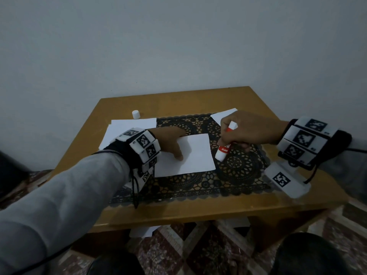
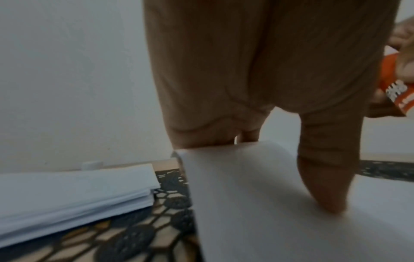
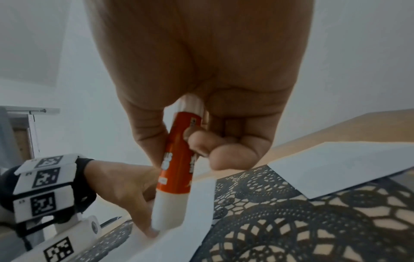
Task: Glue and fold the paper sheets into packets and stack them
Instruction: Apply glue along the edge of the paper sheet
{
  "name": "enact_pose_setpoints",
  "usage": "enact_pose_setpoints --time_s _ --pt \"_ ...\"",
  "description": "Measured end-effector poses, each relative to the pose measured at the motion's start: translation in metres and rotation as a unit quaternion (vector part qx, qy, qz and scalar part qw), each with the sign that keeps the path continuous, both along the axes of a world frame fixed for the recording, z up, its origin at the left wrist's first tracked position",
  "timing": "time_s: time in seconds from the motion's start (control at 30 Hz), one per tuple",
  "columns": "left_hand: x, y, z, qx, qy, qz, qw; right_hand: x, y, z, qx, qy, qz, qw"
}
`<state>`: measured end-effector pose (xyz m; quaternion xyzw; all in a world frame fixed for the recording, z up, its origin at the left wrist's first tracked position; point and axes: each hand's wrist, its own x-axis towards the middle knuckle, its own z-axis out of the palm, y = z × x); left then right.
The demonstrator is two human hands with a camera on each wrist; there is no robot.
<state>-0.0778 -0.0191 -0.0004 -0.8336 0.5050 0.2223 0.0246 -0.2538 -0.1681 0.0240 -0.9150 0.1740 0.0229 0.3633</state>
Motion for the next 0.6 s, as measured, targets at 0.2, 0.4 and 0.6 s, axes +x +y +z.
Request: enact_pose_setpoints --time_s 0.2,0.4,0.6 --pt "0.001 0.025 0.011 -0.093 0.061 -0.022 0.994 0.005 0.002 -0.001 -0.093 -0.054 -0.021 0.994" --pt "-0.005 0.04 0.009 -0.134 0.102 0.039 0.985 0.015 0.003 -0.005 -0.119 -0.075 -0.03 0.99" --pt "-0.011 0.045 -0.013 -0.096 0.03 0.07 0.992 0.03 0.013 -0.016 -0.179 -0.093 -0.013 0.979"
